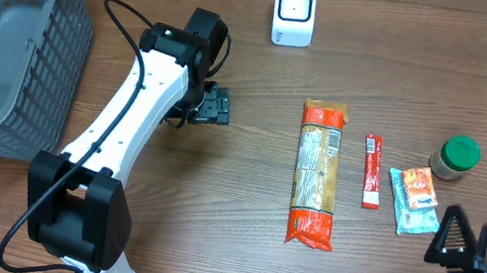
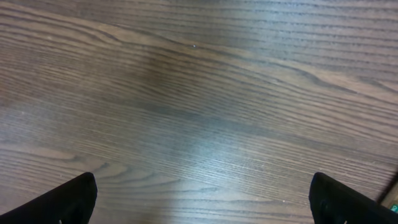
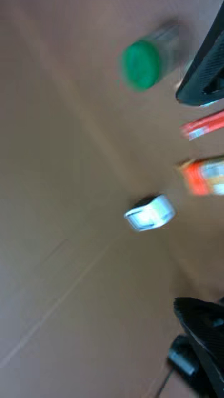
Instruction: Scan the item barcode
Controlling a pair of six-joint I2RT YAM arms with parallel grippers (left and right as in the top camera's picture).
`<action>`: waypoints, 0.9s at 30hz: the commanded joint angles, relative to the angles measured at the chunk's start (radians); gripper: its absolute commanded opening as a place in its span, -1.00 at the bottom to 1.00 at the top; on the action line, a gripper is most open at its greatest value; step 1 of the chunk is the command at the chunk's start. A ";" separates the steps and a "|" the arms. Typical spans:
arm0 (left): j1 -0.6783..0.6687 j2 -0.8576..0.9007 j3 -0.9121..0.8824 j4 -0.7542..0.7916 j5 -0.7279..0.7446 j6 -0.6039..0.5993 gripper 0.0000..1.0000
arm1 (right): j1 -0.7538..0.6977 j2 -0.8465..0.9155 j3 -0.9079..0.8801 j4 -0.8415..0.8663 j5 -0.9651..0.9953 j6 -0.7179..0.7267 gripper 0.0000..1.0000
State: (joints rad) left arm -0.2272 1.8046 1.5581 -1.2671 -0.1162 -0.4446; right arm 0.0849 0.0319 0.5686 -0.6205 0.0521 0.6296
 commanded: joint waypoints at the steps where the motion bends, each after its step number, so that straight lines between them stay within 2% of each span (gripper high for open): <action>1: 0.004 -0.018 -0.002 0.000 0.005 0.011 0.99 | -0.002 -0.028 -0.080 0.153 0.006 -0.085 1.00; 10: 0.004 -0.018 -0.002 0.000 0.005 0.011 0.99 | -0.002 -0.028 -0.293 0.741 -0.002 -0.221 1.00; 15: 0.004 -0.018 -0.002 0.000 0.005 0.011 0.99 | -0.002 -0.028 -0.435 0.999 -0.001 -0.246 1.00; 22: 0.004 -0.018 -0.002 0.000 0.005 0.011 0.99 | -0.002 -0.028 -0.559 1.090 -0.002 -0.246 1.00; 27: 0.004 -0.018 -0.002 0.000 0.005 0.011 0.99 | -0.002 -0.029 -0.561 0.933 -0.035 -0.306 1.00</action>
State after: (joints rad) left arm -0.2272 1.8046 1.5581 -1.2675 -0.1162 -0.4442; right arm 0.0849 0.0128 0.0185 0.3450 0.0437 0.3717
